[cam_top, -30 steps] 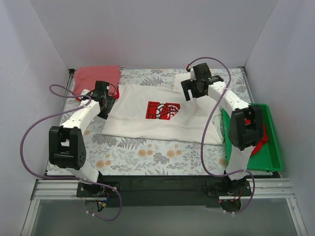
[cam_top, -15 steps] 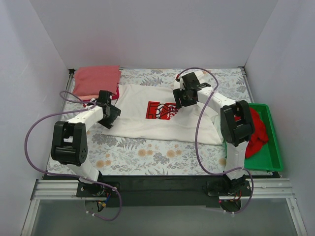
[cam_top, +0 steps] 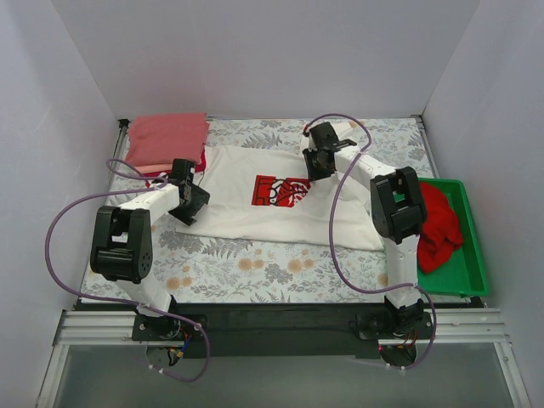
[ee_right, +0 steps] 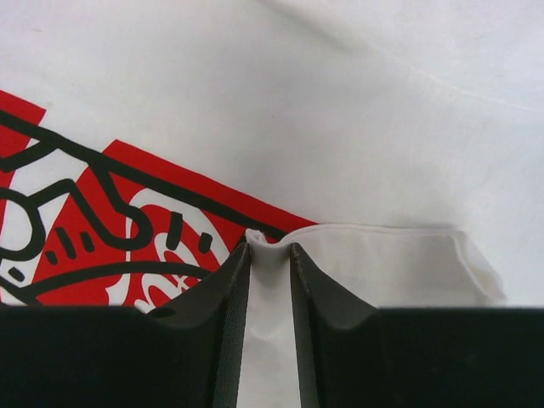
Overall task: Fold and stack the t-shirts
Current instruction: Fold the tshirt
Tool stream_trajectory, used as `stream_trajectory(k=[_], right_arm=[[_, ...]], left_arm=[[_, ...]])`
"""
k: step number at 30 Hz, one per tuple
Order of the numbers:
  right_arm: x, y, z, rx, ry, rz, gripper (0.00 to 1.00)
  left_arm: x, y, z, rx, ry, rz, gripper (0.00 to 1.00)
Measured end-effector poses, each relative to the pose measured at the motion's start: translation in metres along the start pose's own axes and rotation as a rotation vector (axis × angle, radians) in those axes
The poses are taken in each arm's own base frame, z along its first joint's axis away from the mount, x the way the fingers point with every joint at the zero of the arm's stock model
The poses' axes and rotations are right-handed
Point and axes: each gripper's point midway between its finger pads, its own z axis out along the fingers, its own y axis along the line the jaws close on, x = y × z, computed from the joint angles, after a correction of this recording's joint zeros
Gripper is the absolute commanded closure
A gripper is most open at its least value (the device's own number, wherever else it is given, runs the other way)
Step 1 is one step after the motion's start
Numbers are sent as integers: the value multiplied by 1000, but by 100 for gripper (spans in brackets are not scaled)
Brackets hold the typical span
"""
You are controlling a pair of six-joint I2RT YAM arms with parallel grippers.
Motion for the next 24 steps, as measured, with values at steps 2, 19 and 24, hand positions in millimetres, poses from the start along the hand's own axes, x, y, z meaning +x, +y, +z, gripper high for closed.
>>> stream_trajectory(k=[2,19,24], right_arm=[[-1,-3,2,16,4,1,63],[-9,3,0,-6,-5,19,99],[-14,13,-1,-54,-19,43,98]], left_arm=[[0,0,0,0,0,2,37],[-1,1,0,-4,-6,3,38],[-1,1,0,-5,-7,3,38]])
